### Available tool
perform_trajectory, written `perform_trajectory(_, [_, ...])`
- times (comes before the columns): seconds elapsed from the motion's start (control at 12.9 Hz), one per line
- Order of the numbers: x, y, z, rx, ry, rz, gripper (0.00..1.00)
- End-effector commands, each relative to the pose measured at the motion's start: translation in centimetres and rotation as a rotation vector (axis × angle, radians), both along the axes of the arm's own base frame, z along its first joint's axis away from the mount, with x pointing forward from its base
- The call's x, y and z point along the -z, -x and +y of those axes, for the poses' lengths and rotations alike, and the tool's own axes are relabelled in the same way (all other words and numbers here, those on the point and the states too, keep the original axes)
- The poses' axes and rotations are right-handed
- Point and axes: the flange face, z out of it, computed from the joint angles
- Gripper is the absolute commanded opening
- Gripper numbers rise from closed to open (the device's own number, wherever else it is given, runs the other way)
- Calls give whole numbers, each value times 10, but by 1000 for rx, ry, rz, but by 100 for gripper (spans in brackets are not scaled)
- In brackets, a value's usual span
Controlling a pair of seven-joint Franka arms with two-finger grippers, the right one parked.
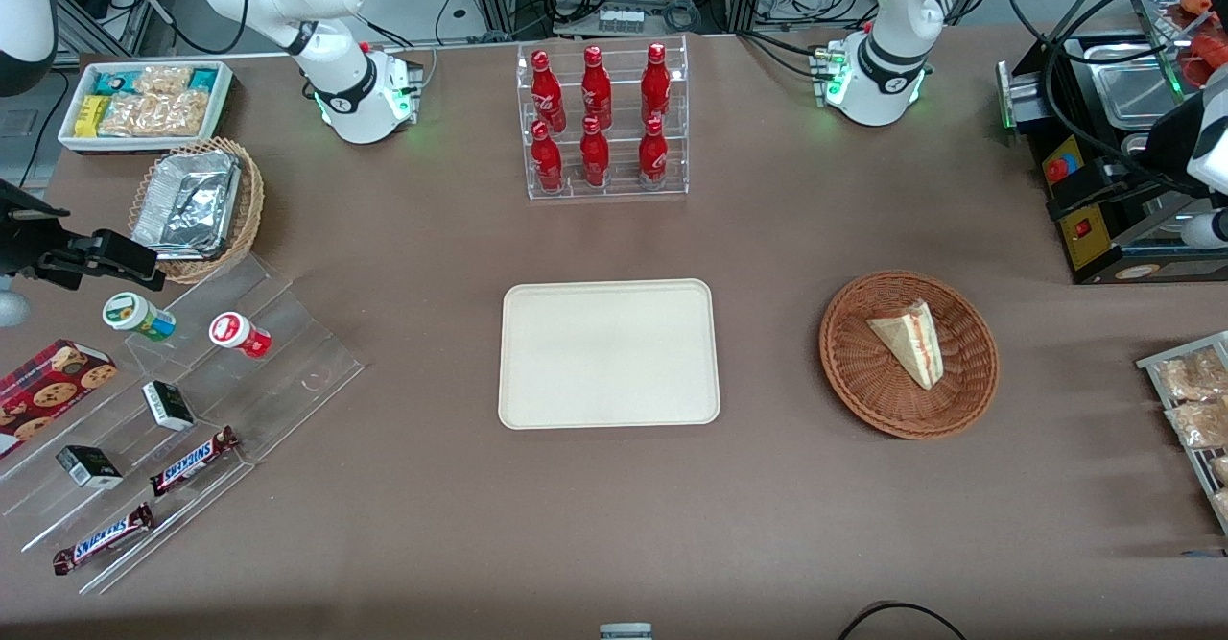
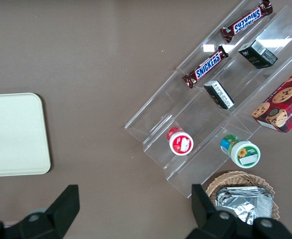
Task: Place sandwich from basket to tray
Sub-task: 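Move the left gripper over the wrapped sandwich in the wicker basket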
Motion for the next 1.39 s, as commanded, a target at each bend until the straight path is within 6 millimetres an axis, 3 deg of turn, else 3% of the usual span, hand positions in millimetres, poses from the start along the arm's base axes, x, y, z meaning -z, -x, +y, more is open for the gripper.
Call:
perform_trajectory(0.0, [-4, 6, 1, 13, 1, 3, 100])
perform_trajectory(0.23, [6, 0, 1, 11, 4, -5, 100])
perform_trajectory(0.46, [47, -2, 2, -2, 2, -29, 100])
perform_trajectory(0.7, [116, 6, 2, -60, -12, -80, 100])
perform_trajectory(1.16, [234, 19, -13, -305, -23, -191, 100])
perform_trajectory(1.32, [258, 21, -14, -331, -24, -181, 100])
